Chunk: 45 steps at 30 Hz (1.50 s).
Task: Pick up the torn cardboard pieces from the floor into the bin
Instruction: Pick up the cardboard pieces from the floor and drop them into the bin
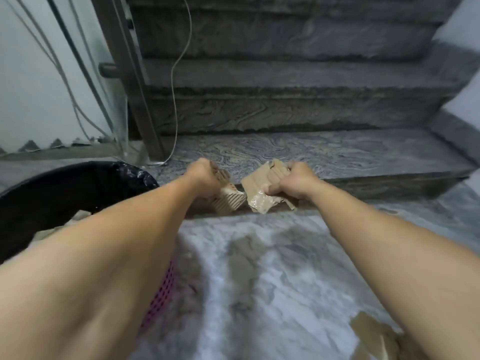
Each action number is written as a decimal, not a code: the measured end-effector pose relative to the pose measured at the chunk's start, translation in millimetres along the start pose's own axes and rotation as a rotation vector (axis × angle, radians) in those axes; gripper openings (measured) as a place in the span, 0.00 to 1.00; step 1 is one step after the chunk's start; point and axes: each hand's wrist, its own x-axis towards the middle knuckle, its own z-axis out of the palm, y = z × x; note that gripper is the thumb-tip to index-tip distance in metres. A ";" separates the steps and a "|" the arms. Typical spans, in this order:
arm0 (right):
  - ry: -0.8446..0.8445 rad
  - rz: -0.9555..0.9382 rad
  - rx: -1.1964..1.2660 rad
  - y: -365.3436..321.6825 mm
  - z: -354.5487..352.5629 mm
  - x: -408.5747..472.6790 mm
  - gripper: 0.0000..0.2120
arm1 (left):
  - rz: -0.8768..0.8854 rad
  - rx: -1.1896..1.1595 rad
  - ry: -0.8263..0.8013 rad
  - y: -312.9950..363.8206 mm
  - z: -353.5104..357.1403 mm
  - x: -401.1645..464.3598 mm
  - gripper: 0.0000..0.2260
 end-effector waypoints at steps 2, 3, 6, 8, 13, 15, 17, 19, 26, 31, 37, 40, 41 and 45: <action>-0.006 -0.089 -0.008 -29.3 2.5 -32.0 0.30 | 0.011 0.074 0.053 -4.1 -37.6 -30.1 0.15; -0.013 -0.122 -0.004 -43.8 5.0 -45.7 0.24 | 0.010 0.082 0.080 -7.7 -54.5 -44.2 0.13; -0.045 -0.194 0.022 -83.9 22.7 -85.4 0.19 | -0.023 0.054 0.142 -31.7 -102.3 -90.2 0.10; -0.037 -0.224 0.041 -107.1 38.9 -106.3 0.20 | -0.078 0.012 0.142 -50.7 -126.6 -114.7 0.15; -0.074 -0.248 0.106 -151.1 101.3 -142.8 0.16 | -0.232 0.013 0.193 -112.7 -154.7 -165.3 0.16; -0.078 -0.264 0.127 -164.7 133.0 -155.5 0.17 | -0.256 -0.041 0.268 -146.9 -151.3 -173.4 0.20; -0.050 -0.257 0.137 -168.3 159.1 -163.9 0.27 | -0.251 -0.124 0.307 -172.6 -141.0 -181.7 0.29; -0.031 -0.251 0.128 -162.1 181.0 -166.8 0.29 | -0.261 -0.246 0.264 -193.1 -126.5 -192.5 0.40; 0.140 -0.175 -0.249 -119.5 194.6 -171.6 0.30 | -0.509 0.178 0.456 -245.4 -88.3 -218.9 0.28; -0.173 0.053 0.182 -99.4 204.2 -165.9 0.09 | -0.618 -0.277 0.549 -255.7 -83.9 -227.7 0.31; -0.016 0.093 0.359 -74.1 187.8 -158.9 0.04 | -0.645 -0.517 0.639 -242.1 -84.5 -223.0 0.10; 0.051 0.119 0.355 -51.3 148.6 -148.4 0.07 | -0.594 -0.613 0.581 -212.6 -71.5 -206.0 0.11; 0.074 0.125 0.375 -42.0 133.8 -142.8 0.07 | -0.574 -0.635 0.551 -198.7 -65.5 -199.8 0.11; 0.174 0.156 0.399 -5.0 72.5 -130.1 0.13 | -0.471 -0.746 0.440 -139.4 -40.9 -173.7 0.11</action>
